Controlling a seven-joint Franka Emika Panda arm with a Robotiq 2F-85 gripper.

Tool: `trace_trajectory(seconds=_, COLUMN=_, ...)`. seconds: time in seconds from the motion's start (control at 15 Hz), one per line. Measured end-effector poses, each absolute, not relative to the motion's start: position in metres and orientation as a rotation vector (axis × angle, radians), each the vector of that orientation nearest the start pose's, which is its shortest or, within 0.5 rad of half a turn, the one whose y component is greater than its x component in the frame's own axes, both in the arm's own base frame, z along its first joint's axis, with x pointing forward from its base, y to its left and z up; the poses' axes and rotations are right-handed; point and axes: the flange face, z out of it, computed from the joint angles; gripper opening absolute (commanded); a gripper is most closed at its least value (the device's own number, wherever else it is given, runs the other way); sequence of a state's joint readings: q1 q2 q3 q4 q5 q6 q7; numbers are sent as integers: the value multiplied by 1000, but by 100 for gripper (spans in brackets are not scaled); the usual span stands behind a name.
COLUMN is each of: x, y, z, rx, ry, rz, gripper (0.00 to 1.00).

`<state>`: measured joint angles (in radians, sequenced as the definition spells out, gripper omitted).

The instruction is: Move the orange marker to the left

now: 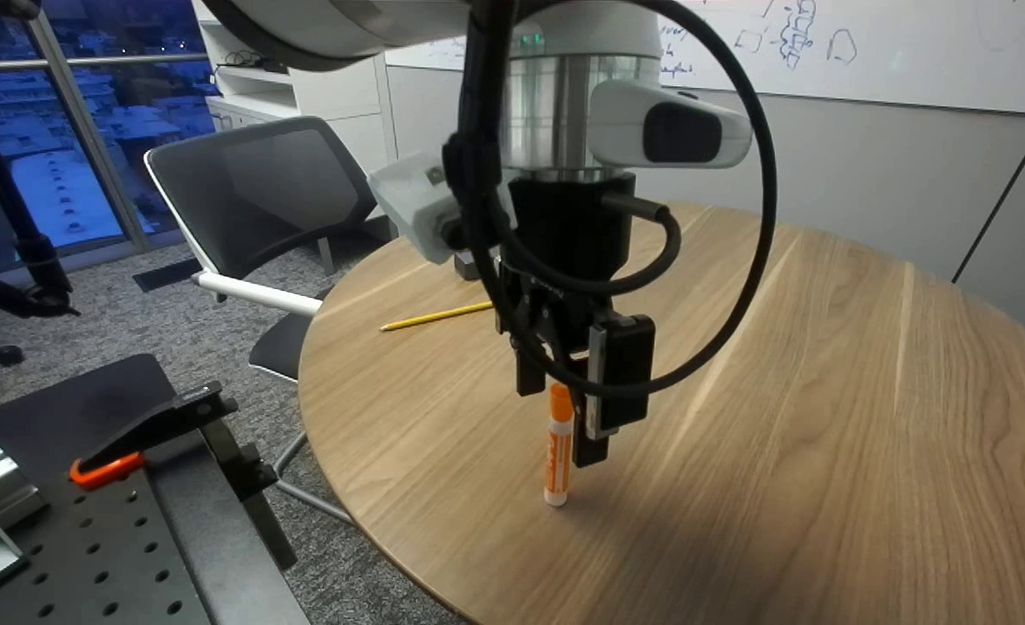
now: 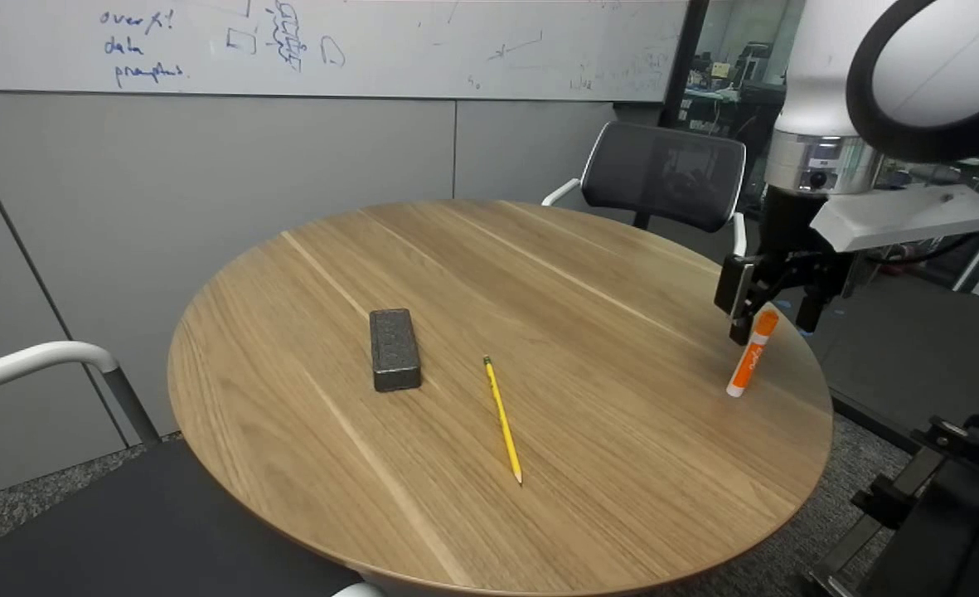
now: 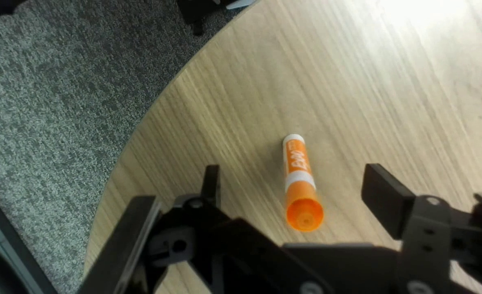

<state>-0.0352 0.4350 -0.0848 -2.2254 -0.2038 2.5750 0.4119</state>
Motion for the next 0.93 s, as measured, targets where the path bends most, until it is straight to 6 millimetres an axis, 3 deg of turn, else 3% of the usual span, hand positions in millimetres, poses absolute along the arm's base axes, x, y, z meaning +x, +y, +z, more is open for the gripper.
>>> trace_trajectory(seconds=0.4, x=542, y=-64, z=162, rx=-3234, ry=593, rz=107, gripper=12)
trace_trajectory(seconds=0.53, x=543, y=-64, z=162, rx=-3237, ry=593, rz=106, gripper=1)
trace_trajectory(seconds=0.67, x=544, y=-65, z=162, rx=-3240, ry=594, rz=116, gripper=5)
trace_trajectory(seconds=0.93, x=546, y=-60, z=171, rx=-3241, ry=587, rz=166, gripper=5)
